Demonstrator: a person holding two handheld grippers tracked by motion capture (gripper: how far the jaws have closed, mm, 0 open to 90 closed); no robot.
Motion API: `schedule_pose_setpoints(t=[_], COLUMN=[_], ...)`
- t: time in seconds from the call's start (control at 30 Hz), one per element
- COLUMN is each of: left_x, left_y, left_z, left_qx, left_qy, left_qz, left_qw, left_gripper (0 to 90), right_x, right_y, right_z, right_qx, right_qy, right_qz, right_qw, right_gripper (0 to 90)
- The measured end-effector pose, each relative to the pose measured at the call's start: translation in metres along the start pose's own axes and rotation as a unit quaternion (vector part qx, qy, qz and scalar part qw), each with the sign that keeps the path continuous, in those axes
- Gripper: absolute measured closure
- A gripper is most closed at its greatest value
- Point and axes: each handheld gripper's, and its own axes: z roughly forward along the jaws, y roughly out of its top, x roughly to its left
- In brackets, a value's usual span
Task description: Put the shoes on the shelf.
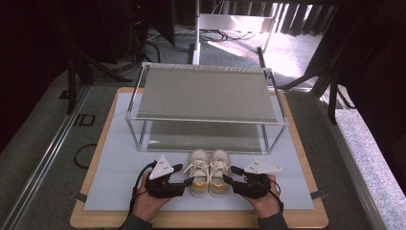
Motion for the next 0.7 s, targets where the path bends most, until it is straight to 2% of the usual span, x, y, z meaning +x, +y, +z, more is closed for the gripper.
schedule_pose_setpoints(t=[0.07, 0.1, 0.27, 0.47, 0.7], left_x=[0.000, 0.000, 0.003, 0.002, 0.002], left_y=[0.001, 0.004, 0.006, 0.008, 0.010], left_z=[0.003, 0.010, 0.019, 0.023, 0.029], left_qx=[0.001, 0.007, 0.017, 0.032, 0.049], left_qy=[0.001, 0.007, 0.019, 0.027, 0.031], left_qz=[0.002, -0.003, -0.024, -0.024, -0.029], left_qw=[1.0000, 0.9999, 0.9994, 0.9988, 0.9979], left_gripper=[38.9, 42.1, 49.8, 52.4, 54.9], right_x=[0.000, 0.001, 0.001, 0.002, 0.005], right_y=[0.001, 0.003, 0.004, 0.003, 0.006], right_z=[0.002, 0.006, 0.010, 0.014, 0.018], right_qx=[0.003, 0.014, 0.028, 0.044, 0.057], right_qy=[-0.004, -0.013, -0.025, -0.029, -0.046], right_qz=[0.002, 0.008, 0.020, 0.023, 0.028], right_qw=[1.0000, 0.9998, 0.9991, 0.9983, 0.9969], right_gripper=[52.6, 54.0, 53.8, 54.9, 54.0])
